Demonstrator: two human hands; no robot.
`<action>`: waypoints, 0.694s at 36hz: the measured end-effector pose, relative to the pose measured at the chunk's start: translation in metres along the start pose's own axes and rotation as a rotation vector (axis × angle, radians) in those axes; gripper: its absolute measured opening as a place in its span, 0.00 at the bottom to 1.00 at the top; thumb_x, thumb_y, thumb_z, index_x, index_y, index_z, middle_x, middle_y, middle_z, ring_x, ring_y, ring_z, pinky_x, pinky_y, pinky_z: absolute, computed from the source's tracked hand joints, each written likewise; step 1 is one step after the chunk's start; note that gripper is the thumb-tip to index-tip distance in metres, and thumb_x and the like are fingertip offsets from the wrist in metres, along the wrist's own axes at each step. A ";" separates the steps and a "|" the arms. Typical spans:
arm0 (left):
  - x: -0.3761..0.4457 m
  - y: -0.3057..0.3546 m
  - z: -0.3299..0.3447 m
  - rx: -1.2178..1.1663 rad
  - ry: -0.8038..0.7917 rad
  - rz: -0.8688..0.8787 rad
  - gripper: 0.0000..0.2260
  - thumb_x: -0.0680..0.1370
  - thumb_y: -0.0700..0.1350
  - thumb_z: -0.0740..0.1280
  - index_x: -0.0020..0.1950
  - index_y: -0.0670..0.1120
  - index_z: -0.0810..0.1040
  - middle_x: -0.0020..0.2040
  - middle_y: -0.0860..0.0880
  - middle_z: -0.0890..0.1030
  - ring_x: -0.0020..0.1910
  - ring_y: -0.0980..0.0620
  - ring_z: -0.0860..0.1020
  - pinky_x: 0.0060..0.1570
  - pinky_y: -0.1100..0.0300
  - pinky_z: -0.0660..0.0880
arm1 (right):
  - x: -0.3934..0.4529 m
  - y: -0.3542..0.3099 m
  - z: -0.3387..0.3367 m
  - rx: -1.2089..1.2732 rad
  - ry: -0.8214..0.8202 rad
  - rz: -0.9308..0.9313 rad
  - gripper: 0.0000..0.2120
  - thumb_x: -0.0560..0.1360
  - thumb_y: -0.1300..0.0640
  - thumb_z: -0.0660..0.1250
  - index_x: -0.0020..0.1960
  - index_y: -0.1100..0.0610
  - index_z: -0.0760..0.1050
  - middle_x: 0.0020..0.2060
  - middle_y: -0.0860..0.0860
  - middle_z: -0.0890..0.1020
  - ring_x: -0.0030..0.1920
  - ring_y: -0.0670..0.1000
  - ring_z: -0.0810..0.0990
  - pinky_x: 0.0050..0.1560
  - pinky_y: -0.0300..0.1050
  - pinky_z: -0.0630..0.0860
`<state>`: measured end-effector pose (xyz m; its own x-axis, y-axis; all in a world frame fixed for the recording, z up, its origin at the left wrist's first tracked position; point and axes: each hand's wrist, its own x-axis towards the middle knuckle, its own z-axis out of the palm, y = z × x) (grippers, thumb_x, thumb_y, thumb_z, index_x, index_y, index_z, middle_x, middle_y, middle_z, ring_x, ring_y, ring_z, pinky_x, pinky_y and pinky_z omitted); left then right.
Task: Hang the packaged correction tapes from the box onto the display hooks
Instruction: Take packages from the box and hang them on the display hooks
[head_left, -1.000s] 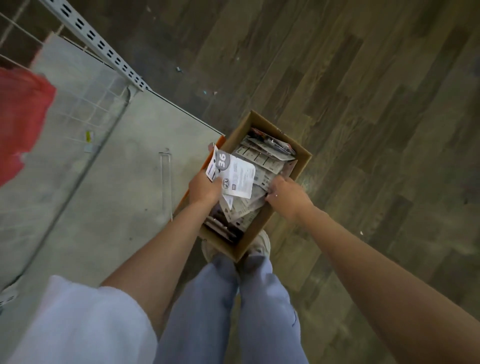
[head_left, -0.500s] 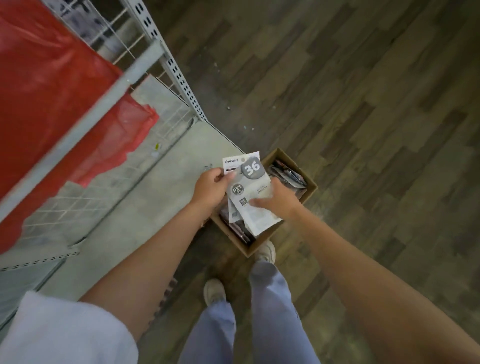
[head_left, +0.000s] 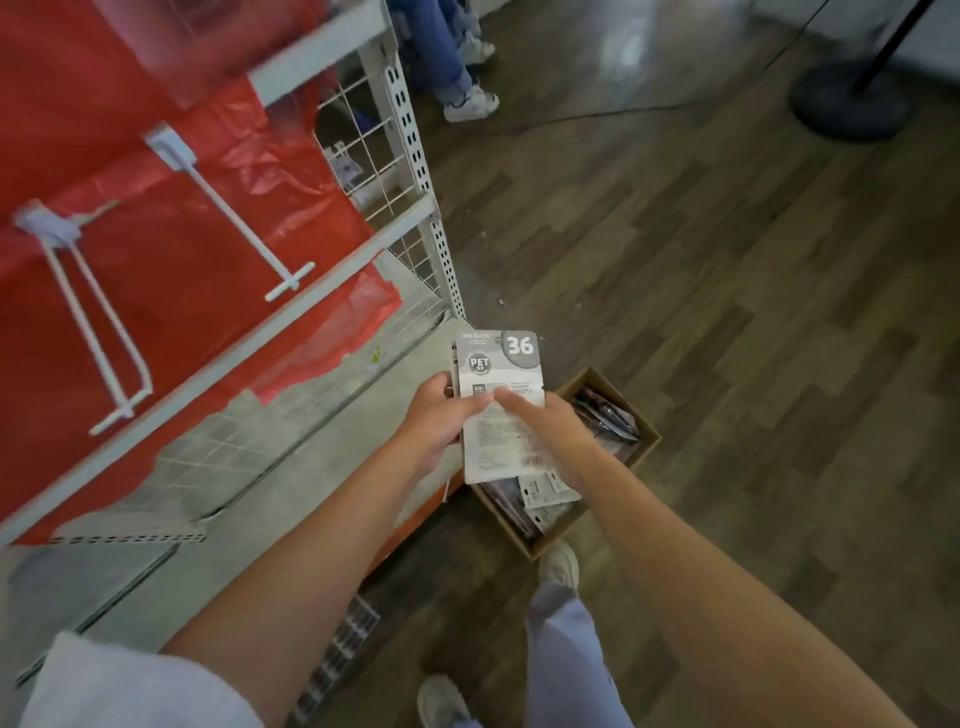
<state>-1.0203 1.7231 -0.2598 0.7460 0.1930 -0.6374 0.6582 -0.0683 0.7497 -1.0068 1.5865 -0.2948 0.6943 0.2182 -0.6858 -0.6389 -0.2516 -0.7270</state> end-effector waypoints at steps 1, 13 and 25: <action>-0.008 0.000 -0.008 -0.007 0.013 0.022 0.06 0.77 0.37 0.68 0.50 0.47 0.74 0.47 0.49 0.81 0.47 0.50 0.80 0.52 0.49 0.78 | -0.008 -0.001 0.006 0.006 -0.045 -0.031 0.19 0.73 0.42 0.69 0.57 0.54 0.76 0.48 0.51 0.85 0.48 0.53 0.84 0.54 0.55 0.80; -0.091 0.002 -0.102 0.050 0.212 0.121 0.21 0.75 0.43 0.70 0.64 0.41 0.66 0.63 0.44 0.75 0.60 0.44 0.76 0.58 0.48 0.76 | -0.102 -0.035 0.089 0.044 -0.102 -0.239 0.11 0.73 0.62 0.70 0.54 0.55 0.74 0.51 0.53 0.83 0.52 0.54 0.82 0.58 0.55 0.78; -0.200 0.018 -0.152 0.035 -0.087 0.435 0.18 0.80 0.59 0.56 0.62 0.51 0.73 0.48 0.54 0.80 0.49 0.56 0.77 0.49 0.58 0.73 | -0.192 -0.096 0.149 -0.281 -0.169 -0.518 0.18 0.67 0.51 0.68 0.52 0.52 0.64 0.46 0.51 0.74 0.41 0.48 0.74 0.39 0.42 0.69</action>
<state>-1.1727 1.8316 -0.0915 0.9590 0.0555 -0.2778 0.2832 -0.1586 0.9459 -1.1282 1.7090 -0.0991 0.8146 0.5190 -0.2588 -0.1047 -0.3072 -0.9459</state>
